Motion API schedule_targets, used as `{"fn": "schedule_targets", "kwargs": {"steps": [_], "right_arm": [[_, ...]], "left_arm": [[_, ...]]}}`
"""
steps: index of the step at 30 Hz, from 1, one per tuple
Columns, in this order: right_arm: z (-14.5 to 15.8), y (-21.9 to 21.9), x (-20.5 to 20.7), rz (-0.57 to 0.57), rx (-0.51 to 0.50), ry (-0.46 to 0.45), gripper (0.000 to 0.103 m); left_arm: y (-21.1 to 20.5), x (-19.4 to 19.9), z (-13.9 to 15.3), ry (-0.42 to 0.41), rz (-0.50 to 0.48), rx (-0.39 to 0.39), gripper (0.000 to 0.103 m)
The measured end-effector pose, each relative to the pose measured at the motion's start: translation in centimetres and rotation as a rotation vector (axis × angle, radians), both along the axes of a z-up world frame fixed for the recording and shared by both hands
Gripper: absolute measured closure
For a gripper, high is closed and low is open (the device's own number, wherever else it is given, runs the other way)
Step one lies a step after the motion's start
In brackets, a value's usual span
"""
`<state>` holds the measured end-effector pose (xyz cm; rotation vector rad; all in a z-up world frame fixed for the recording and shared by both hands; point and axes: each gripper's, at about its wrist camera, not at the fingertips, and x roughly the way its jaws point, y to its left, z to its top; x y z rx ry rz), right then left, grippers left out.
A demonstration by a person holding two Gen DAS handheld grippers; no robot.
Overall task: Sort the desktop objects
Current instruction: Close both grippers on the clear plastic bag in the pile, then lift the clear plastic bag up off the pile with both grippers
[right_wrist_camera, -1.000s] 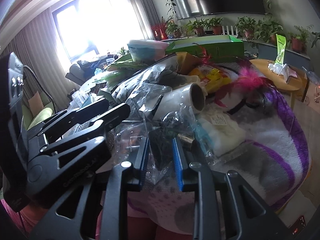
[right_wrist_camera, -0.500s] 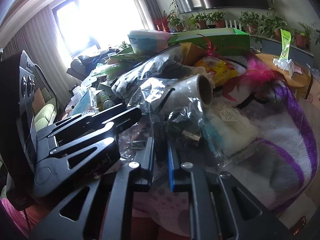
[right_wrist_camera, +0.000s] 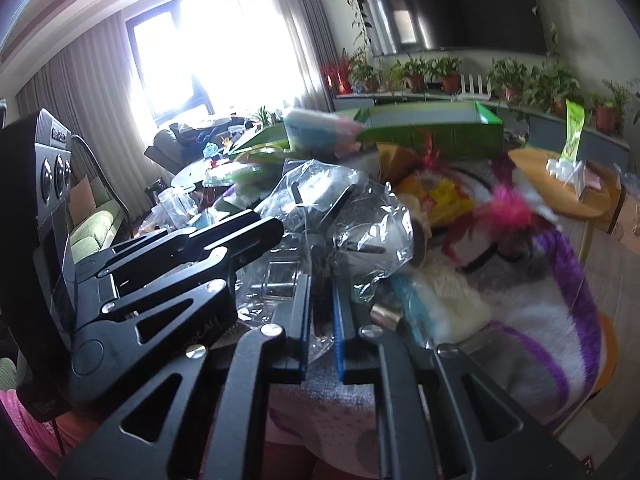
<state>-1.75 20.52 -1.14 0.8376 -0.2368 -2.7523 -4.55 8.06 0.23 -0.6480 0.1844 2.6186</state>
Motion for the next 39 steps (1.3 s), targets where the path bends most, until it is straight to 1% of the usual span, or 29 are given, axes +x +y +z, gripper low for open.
{"fn": "schedule_targets", "kwargs": {"steps": [13,22,27,35,39], "right_arm": [[2.7,0.6,0.0,-0.016,0.033,0.083,0.093],[4.7,1.6,-0.7,-0.032,0.046,0.127,0.093],[5.5,2.0,-1.6,-0.034,0.051,0.142,0.093],[6.6,2.8,-3.7,-0.023,0.05,0.153,0.093],[7.4,3.0,-4.9,-0.008,0.054,0.17,0.093]], "left_arm": [[1.0,0.3,2.9,0.091,-0.024,-0.009,0.088],[1.8,-0.5,4.6,0.131,-0.044,-0.009,0.088],[2.5,-1.4,5.4,0.149,-0.044,-0.018,0.088],[3.6,-3.5,6.7,0.155,-0.042,-0.03,0.088],[3.9,-4.1,7.5,0.175,-0.036,-0.032,0.088]]}}
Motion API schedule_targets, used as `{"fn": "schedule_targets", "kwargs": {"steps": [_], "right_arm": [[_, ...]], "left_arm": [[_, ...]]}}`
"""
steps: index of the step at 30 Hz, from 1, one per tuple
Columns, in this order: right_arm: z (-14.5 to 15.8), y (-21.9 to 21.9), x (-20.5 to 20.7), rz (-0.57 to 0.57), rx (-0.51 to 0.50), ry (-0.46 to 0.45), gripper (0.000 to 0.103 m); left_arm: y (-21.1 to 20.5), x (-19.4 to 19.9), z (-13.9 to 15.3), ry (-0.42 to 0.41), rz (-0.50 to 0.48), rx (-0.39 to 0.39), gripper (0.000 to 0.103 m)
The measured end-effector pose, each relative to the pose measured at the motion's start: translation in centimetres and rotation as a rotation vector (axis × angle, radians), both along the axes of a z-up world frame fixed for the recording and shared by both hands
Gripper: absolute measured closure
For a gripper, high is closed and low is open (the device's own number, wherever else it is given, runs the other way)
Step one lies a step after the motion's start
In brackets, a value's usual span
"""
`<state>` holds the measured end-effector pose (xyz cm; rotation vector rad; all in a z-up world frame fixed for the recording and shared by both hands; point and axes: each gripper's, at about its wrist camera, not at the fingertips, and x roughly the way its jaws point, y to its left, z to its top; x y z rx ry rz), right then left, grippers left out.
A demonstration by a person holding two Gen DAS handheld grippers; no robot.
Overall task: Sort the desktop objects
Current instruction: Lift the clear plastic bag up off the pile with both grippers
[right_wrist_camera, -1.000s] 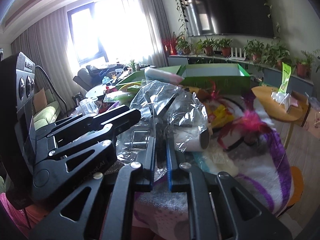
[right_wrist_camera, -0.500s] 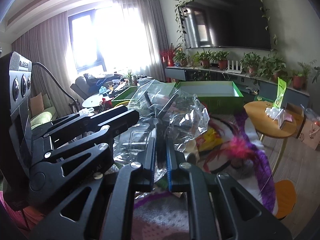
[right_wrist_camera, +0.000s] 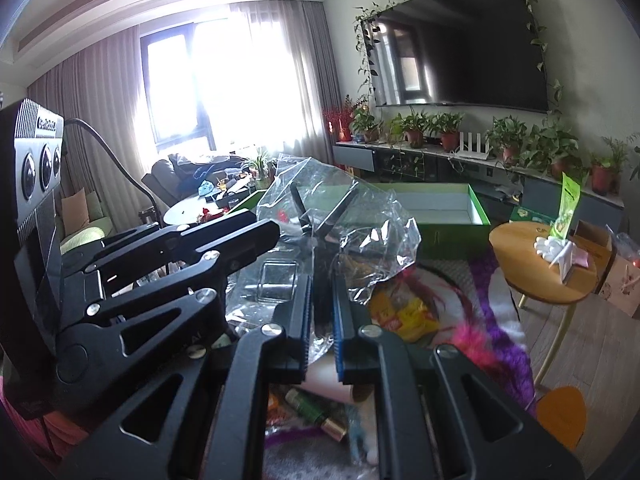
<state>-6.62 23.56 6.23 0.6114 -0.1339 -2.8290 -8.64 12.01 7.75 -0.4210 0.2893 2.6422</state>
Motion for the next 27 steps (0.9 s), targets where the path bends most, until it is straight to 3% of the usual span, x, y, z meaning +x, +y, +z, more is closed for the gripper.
{"fn": "schedule_targets", "kwargs": {"steps": [27], "right_arm": [[3.4,1.1,-6.2,0.035,0.023,0.046,0.093]], "left_arm": [[1.5,-5.4,2.7,0.054,0.009,-0.039,0.088]]}}
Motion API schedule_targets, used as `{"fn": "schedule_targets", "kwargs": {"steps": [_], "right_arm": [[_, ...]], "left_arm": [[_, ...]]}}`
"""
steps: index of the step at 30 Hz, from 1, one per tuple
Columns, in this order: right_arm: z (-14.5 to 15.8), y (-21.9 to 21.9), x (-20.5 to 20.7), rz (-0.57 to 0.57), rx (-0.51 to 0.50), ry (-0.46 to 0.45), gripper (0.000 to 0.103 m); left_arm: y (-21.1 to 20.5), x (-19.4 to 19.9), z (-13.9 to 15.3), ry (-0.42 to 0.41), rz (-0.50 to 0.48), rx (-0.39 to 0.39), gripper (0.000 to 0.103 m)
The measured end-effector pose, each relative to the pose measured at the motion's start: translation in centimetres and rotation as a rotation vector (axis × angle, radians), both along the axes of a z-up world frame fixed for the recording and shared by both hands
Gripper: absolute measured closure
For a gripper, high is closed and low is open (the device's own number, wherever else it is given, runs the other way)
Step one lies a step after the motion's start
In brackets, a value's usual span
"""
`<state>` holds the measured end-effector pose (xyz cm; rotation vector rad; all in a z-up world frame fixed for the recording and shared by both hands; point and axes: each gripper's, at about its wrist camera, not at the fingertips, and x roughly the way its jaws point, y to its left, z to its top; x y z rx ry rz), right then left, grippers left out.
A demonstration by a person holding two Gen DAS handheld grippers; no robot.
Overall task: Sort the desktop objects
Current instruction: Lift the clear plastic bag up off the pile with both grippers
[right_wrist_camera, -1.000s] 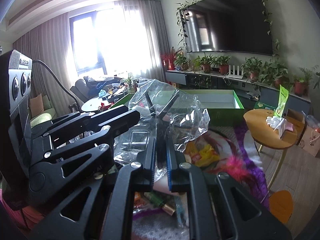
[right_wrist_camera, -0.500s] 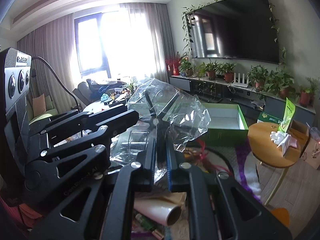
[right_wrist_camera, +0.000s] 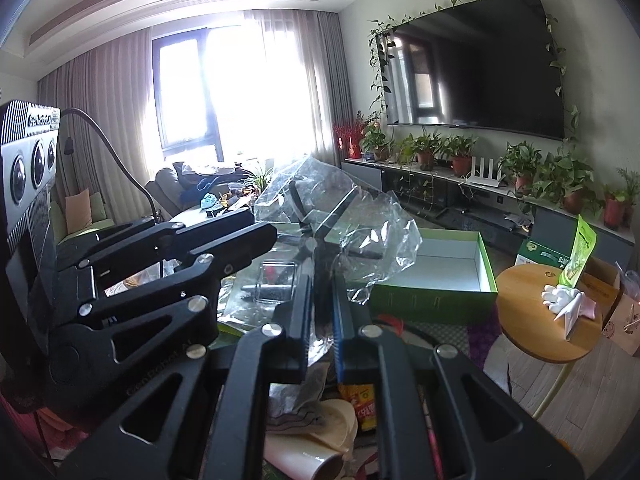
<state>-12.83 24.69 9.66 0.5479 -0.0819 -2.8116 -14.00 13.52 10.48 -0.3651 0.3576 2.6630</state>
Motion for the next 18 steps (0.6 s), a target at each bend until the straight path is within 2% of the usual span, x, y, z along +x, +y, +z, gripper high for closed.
{"fn": "schedule_targets", "kwargs": {"steps": [18], "right_arm": [[-0.2,1.2,-5.9,0.028,0.001,-0.02,0.093]], "left_arm": [[1.2,-5.9,-0.2,-0.044,-0.002,-0.016,0.088]]}}
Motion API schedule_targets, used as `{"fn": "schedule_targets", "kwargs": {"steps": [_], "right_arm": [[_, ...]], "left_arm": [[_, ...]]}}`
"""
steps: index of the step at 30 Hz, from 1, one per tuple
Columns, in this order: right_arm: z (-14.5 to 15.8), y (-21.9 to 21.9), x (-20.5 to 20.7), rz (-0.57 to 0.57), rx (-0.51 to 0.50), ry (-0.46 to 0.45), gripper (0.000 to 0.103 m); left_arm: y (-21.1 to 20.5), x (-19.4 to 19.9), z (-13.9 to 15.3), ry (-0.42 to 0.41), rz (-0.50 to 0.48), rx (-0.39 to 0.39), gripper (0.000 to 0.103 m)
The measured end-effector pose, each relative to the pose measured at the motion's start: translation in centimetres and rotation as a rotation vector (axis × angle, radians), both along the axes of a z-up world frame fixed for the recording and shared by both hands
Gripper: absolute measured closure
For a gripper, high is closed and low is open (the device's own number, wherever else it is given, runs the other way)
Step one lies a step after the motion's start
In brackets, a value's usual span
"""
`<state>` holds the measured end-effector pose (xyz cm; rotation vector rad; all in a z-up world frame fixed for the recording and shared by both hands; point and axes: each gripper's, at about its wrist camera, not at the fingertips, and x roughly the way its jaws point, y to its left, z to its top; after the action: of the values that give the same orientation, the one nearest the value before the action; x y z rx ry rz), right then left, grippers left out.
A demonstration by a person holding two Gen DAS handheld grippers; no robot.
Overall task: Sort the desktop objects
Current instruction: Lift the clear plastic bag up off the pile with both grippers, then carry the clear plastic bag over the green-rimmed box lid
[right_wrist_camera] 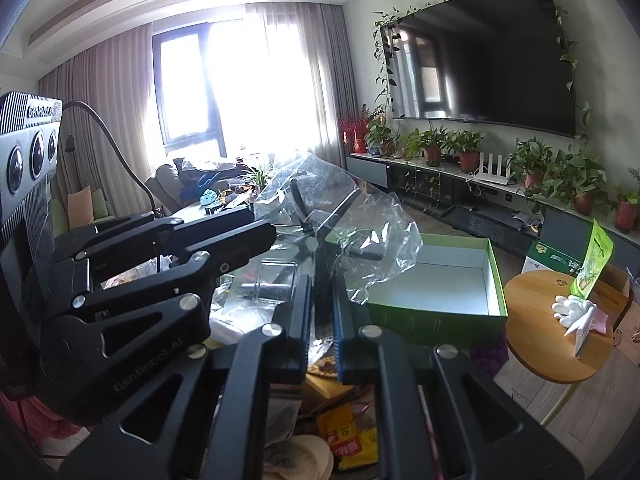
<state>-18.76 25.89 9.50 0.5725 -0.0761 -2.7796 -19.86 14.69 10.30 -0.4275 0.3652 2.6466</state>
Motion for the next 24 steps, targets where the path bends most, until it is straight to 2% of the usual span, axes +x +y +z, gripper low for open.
{"fn": "schedule_targets", "kwargs": {"steps": [12,24], "right_arm": [[-0.2,0.6,-4.8,0.025,0.008,0.002,0.093],[-2.1,1.2,-9.6,0.044,-0.002,-0.042,0.093]], "left_arm": [[0.5,-4.5,-0.7,-0.011,0.008,-0.018,0.088],[1.4,-9.2,-2.5,-0.066,0.027,-0.036,0.088]]}}
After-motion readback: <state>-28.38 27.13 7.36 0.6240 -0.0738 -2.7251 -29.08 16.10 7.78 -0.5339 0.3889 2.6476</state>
